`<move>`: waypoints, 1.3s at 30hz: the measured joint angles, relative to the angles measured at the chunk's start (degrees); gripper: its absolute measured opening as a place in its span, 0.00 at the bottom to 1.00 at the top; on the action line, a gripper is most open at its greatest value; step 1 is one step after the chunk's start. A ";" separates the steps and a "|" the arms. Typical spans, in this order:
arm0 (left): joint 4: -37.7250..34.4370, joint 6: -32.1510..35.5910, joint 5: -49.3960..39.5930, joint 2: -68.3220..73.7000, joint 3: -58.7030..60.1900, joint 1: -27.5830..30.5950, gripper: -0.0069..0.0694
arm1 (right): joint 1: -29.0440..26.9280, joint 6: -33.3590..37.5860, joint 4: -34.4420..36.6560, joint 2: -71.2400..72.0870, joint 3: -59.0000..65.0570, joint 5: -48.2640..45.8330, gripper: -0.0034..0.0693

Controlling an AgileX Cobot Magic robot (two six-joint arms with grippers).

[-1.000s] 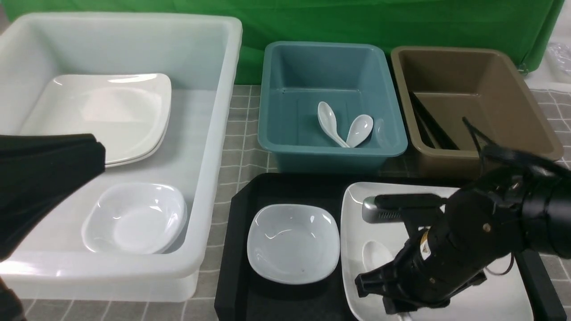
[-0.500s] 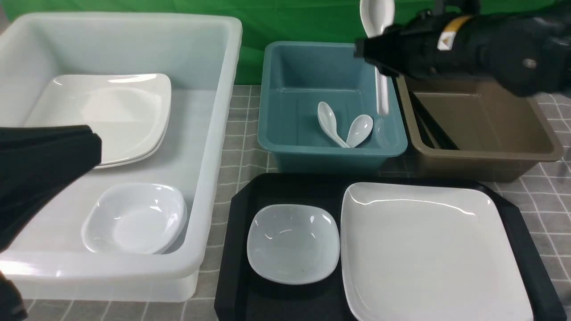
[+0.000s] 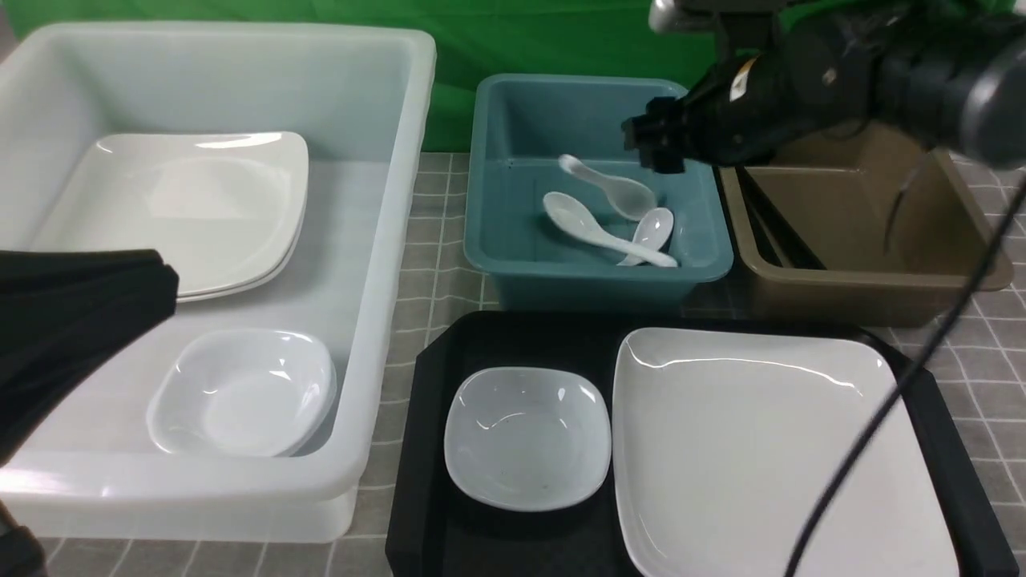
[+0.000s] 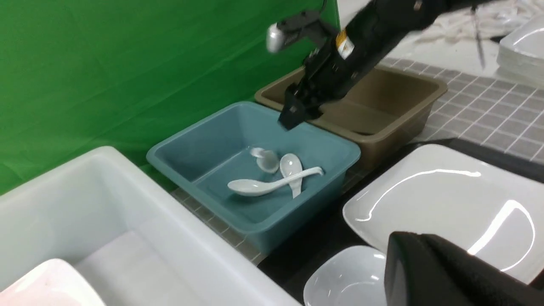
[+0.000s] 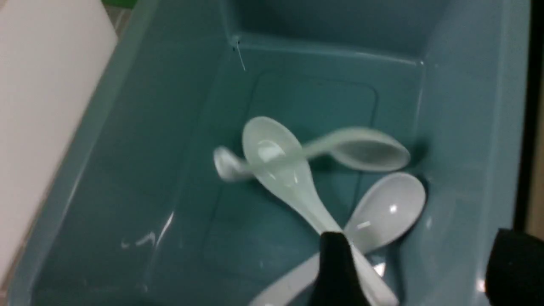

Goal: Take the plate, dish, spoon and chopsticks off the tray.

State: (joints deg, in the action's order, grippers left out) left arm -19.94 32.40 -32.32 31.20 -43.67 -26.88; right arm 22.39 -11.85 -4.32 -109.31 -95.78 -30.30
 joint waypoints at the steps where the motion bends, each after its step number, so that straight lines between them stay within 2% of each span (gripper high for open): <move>1: 0.16 0.00 -0.05 0.00 0.00 0.00 0.10 | 0.36 0.92 -0.12 2.20 0.00 -4.35 0.58; 2: 0.17 0.12 -0.06 0.00 0.00 0.00 0.10 | 1.34 1.82 -0.28 5.50 0.15 -10.04 0.50; 4: 0.17 0.18 -0.11 0.00 0.00 0.00 0.10 | 3.27 2.46 -0.53 9.48 1.40 -18.10 0.40; 6: 0.43 0.18 -0.22 0.00 0.00 0.00 0.10 | 6.81 2.46 -0.83 14.52 5.55 -24.59 0.37; 8: 0.63 0.18 -0.22 0.00 0.00 0.00 0.10 | 12.11 2.31 -1.13 18.62 11.56 -28.38 0.38; 13: 0.88 0.18 -0.22 0.00 0.00 0.00 0.10 | 26.23 -2.76 -1.34 24.57 30.60 -27.70 0.54; 17: 0.83 0.18 -0.22 0.00 0.00 0.00 0.10 | 33.07 -8.82 -4.02 23.69 40.22 -19.35 0.72; 19: 0.83 0.18 -0.22 0.00 0.00 0.00 0.10 | 34.04 -11.82 -6.84 21.87 41.79 -15.88 0.79; 22: 0.53 0.18 -0.22 0.00 0.00 0.00 0.10 | 34.11 -15.24 -11.54 18.43 41.86 -12.23 0.82; 33: -0.27 0.18 -0.22 0.00 0.00 0.00 0.12 | 27.97 -17.11 -14.92 9.55 41.86 -2.02 0.84; 39: -0.27 0.02 -0.22 0.00 0.00 0.00 0.12 | 27.45 -16.26 -14.99 9.38 41.81 -0.45 0.82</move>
State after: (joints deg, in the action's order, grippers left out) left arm -20.21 32.42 -32.54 31.20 -43.67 -26.88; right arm 49.84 -28.11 -19.30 -99.93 -53.97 -30.76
